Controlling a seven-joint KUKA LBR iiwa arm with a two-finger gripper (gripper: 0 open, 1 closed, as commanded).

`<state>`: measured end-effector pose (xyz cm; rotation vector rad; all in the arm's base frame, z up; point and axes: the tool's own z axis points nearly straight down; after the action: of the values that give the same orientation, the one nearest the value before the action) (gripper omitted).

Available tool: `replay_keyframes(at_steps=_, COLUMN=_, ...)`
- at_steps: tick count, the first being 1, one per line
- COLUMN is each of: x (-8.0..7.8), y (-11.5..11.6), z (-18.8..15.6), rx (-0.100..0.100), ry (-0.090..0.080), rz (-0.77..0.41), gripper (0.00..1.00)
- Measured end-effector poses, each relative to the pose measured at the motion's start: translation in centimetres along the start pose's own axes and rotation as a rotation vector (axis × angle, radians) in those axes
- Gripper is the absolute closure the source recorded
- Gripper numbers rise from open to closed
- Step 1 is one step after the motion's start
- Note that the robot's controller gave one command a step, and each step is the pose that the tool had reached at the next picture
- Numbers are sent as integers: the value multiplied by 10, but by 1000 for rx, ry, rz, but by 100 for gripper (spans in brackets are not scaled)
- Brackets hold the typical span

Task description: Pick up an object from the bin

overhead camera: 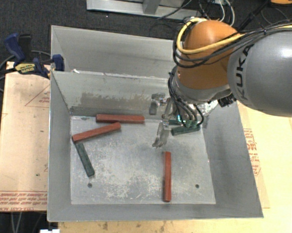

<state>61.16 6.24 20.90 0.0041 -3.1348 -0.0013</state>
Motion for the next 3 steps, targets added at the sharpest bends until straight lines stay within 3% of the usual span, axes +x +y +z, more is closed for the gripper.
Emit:
replay_keyframes(at_steps=1, x=-10, y=91, z=140, rx=-1, ry=-10, rz=-250, gripper=0)
replay_keyframes(at_steps=2, x=-17, y=155, z=108, rx=-2, ry=-14, rz=-414, gripper=0)
replay_keyframes(at_steps=3, x=-22, y=128, z=109, rx=1, ry=-9, rz=-364, gripper=0)
